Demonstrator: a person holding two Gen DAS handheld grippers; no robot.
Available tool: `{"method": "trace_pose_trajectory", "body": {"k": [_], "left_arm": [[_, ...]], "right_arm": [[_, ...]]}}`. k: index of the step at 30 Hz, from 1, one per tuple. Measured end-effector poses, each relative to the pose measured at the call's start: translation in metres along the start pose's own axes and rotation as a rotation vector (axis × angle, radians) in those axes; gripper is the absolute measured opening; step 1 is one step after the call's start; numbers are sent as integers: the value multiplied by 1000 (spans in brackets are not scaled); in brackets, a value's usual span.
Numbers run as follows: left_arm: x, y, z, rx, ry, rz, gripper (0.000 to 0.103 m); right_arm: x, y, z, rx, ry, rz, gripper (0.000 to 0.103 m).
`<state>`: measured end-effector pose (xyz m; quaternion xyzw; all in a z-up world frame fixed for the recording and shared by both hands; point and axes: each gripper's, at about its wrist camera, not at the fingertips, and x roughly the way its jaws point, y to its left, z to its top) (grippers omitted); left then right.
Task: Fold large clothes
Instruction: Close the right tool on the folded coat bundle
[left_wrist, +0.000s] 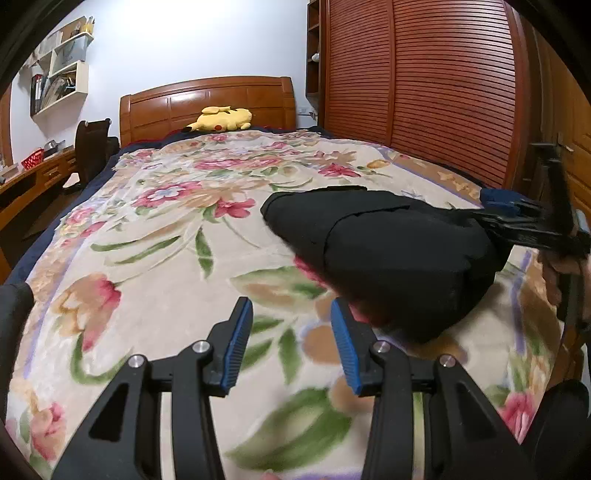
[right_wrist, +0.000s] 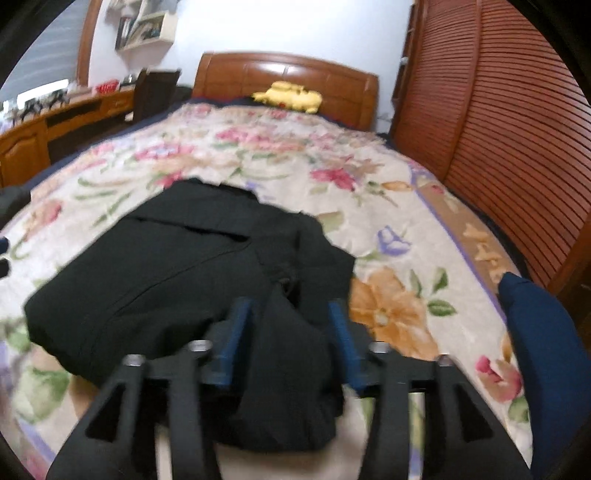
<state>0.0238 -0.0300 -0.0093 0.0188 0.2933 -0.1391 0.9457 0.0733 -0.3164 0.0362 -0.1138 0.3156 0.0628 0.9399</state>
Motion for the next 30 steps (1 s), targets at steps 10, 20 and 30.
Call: {"method": "trace_pose_trajectory", "body": {"k": [10,20,30], "left_arm": [[30,-19,38,63,15,27,43],[84,-5,90,13,38,21,43],[153,1,112,-15,106,-3,43]], "right_arm": [[-28,-11,-37,43,-23,43,61],[-33,-23,-54,13,3,69,61],[-23,-22,-74,17,66,134,61]]}}
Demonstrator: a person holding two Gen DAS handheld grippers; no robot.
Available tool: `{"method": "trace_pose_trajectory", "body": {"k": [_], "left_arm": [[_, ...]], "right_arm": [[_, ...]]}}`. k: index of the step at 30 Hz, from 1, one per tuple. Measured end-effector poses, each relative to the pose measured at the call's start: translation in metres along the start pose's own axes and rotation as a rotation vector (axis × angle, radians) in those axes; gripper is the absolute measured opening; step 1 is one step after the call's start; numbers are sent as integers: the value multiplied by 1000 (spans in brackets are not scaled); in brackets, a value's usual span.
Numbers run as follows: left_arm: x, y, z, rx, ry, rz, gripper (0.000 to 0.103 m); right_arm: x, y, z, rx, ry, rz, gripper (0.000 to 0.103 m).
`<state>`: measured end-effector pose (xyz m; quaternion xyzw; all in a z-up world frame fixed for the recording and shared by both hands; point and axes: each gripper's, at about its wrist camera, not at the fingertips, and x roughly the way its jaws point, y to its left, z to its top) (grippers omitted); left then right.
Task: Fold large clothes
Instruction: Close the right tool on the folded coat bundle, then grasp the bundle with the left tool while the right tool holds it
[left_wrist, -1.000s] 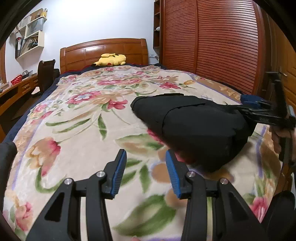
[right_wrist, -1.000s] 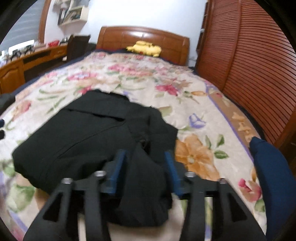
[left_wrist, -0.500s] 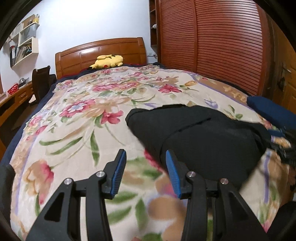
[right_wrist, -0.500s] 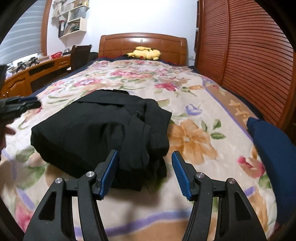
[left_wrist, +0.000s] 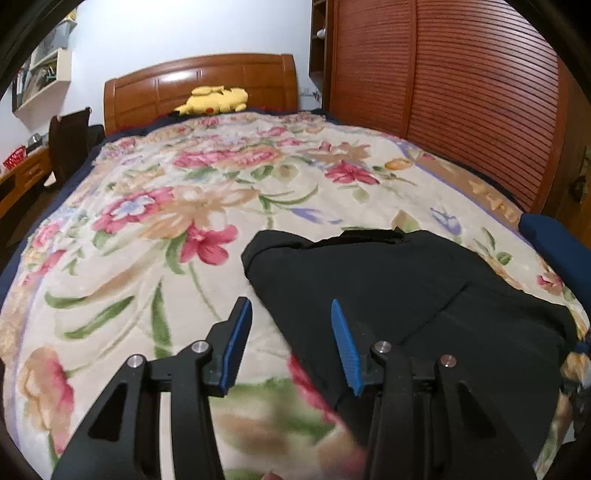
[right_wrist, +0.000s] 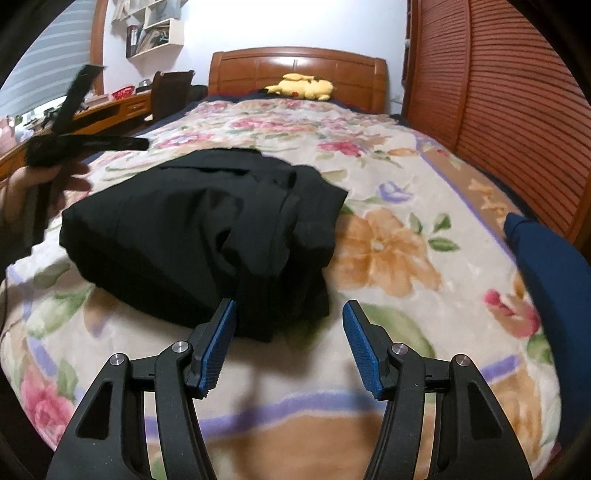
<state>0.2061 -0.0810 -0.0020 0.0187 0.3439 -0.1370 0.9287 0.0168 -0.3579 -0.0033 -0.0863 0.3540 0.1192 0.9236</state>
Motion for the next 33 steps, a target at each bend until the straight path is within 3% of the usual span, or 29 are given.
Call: {"method": "trace_pose_trajectory", "body": {"k": [5,11,18,33], "left_arm": [[33,0,5,9,45,-14,43],[59,-4,10,78,79,33,43],[82,0,9,110,122,67,47],[108,10,13,101,107,80,60]], "right_arm": [[12,5,-4,-18,29,5,61],[30,5,0,17,60,57,61],[40,13,5,8,58,40,61],[46,16,8,22,58,30,61]]}}
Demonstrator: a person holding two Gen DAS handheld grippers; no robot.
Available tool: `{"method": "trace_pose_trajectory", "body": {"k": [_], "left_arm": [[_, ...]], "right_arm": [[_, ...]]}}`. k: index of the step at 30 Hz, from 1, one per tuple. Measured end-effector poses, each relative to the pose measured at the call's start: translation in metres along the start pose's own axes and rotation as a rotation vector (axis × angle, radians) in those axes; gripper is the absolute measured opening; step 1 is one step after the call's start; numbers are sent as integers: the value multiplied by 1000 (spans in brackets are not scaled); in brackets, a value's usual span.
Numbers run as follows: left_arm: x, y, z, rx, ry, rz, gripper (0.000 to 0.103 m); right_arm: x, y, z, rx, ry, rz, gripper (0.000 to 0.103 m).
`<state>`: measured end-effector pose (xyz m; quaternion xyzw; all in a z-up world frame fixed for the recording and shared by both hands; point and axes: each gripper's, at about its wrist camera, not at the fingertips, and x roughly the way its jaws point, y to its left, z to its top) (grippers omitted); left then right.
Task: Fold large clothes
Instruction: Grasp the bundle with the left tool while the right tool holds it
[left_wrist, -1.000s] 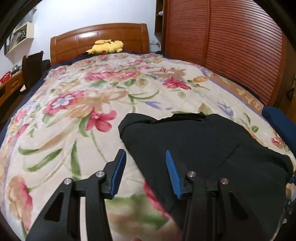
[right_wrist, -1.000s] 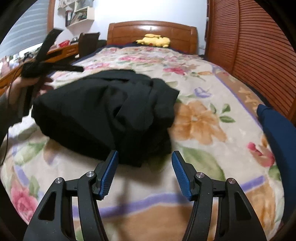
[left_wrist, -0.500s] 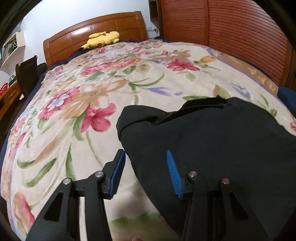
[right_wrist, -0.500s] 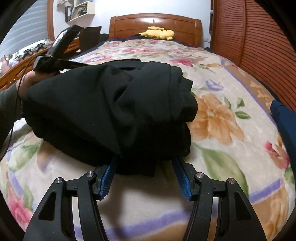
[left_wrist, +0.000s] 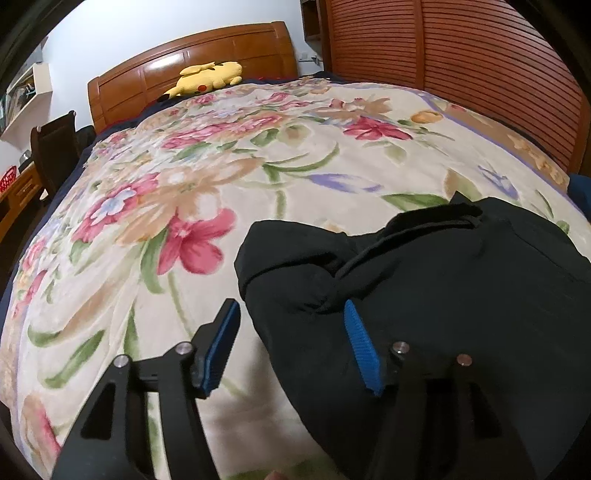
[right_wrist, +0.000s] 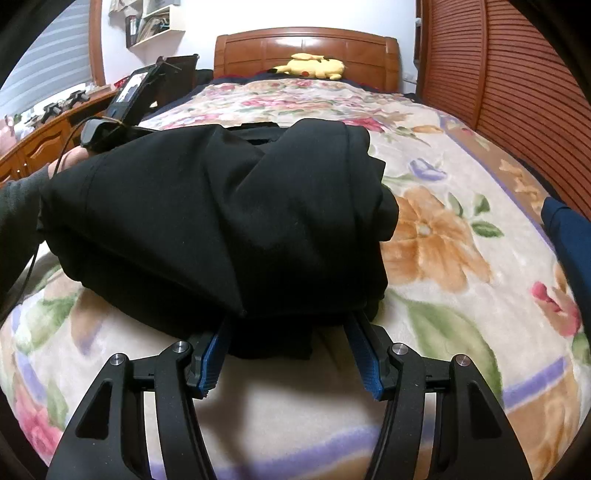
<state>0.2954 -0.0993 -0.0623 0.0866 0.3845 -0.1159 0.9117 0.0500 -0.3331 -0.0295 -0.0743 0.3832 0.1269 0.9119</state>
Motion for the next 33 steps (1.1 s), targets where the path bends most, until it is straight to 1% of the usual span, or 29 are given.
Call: {"method": "trace_pose_trajectory", "body": {"k": [2,3,4,5,7,9,12,18,20,21,22,23,24,25,26,28,29,30,31,33], "left_arm": [[3,2,1,-4,-1,-3,64],[4,3,1,-8,-1,0,68],[5,4,1,-11,-3,10,76],[6,6,1,-19,-5,22,79],[11,11,2,-41,0,31,93],[15,17,2,-69,7,29,99],[19,24,1,-95,16,-9,100],[22,29,2,-122,43,-49,100],[23,30,2,-130,51,-80,94],[23,31,2,-141,57,-110,87],[24,33,1,-163,66,-156,80],[24,34,1,-174,71,-182,76],[24,35,1,-183,75,-222,64],[23,34,1,-184,77,-241,58],[22,32,1,-177,76,-243,56],[19,26,2,-154,75,-242,41],[16,21,3,-140,74,-237,37],[15,19,4,-131,75,-229,30],[12,16,5,-119,73,-216,24],[5,12,6,-92,64,-178,17]], "right_arm": [[0,1,1,-1,0,-2,61],[0,1,1,0,0,-3,61],[0,1,1,1,0,-2,61],[0,1,1,4,0,-1,61],[1,0,2,9,-1,0,61],[1,-1,2,15,-1,2,61],[1,0,2,20,1,5,61],[6,-1,5,39,8,24,61],[7,-2,5,49,9,34,60],[8,-2,6,54,10,41,58],[8,-2,6,58,11,49,55],[8,-2,7,61,10,59,50],[9,-1,7,61,12,68,46],[9,0,8,58,13,72,44],[10,1,9,57,13,78,39],[10,1,10,62,13,95,33],[9,0,10,68,8,103,27],[8,-3,11,81,1,111,21],[6,-5,12,88,-6,118,19],[0,-8,14,103,-31,121,12]]}}
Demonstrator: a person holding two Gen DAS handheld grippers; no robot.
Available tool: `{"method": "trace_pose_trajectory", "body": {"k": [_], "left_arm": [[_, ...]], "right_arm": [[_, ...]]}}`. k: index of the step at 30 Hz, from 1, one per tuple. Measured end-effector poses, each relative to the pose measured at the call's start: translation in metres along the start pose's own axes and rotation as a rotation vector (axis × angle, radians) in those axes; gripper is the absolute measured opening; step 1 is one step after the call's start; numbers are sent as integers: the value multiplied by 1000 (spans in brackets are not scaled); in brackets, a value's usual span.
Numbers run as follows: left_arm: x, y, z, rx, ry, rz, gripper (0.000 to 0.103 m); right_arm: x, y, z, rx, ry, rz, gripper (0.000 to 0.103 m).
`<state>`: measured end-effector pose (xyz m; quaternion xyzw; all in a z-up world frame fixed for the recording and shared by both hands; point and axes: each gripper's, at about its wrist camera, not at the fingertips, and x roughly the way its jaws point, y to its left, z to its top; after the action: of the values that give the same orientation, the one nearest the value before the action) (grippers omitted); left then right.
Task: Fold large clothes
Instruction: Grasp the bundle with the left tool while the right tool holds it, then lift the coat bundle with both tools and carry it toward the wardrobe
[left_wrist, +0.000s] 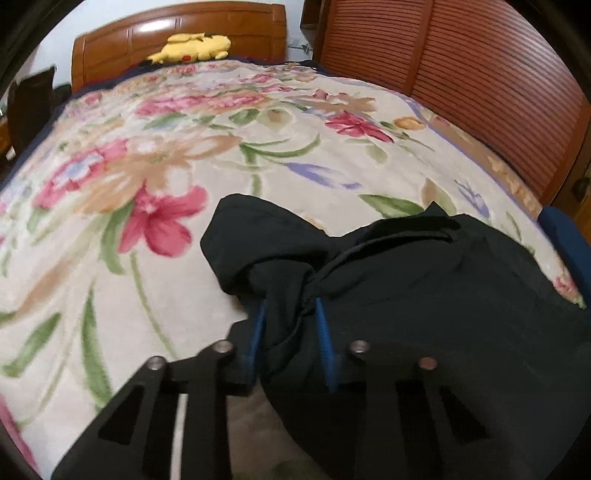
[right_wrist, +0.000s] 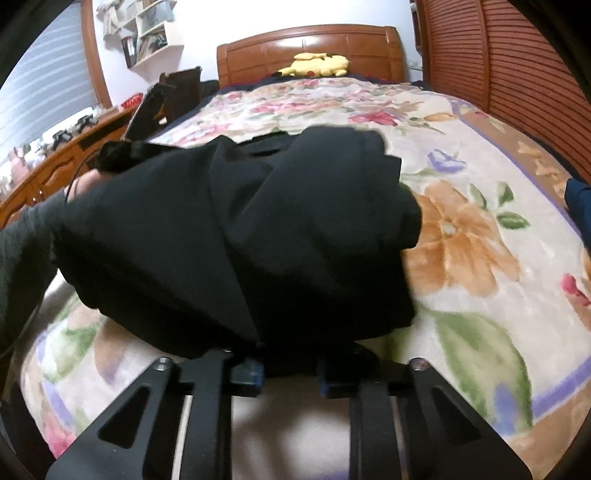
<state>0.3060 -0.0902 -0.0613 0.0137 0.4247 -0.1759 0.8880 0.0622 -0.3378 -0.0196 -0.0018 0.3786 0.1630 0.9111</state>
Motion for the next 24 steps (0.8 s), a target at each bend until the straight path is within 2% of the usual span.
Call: {"method": "trace_pose_trajectory", "body": {"k": [4,8,13,21,24], "left_arm": [[-21,-5,-3,10,-31,52,9],[-46,-13,-6,31,-64,96,8],[-78,-32,-3,59,-112,115,7],[-119,-90,10,118,-195,136,7],[-129,-116,21,130,-233,135,6]], "right_arm": [[-9,-3,4,2,-40,-4,9],[-21,-8,10,14,-92,-16,7],[-42,-16,17,29,-164,-34,7],[-90,-32,22,33,-250,-72,6],[-112,-35,22,-13,-280,-111,6]]}}
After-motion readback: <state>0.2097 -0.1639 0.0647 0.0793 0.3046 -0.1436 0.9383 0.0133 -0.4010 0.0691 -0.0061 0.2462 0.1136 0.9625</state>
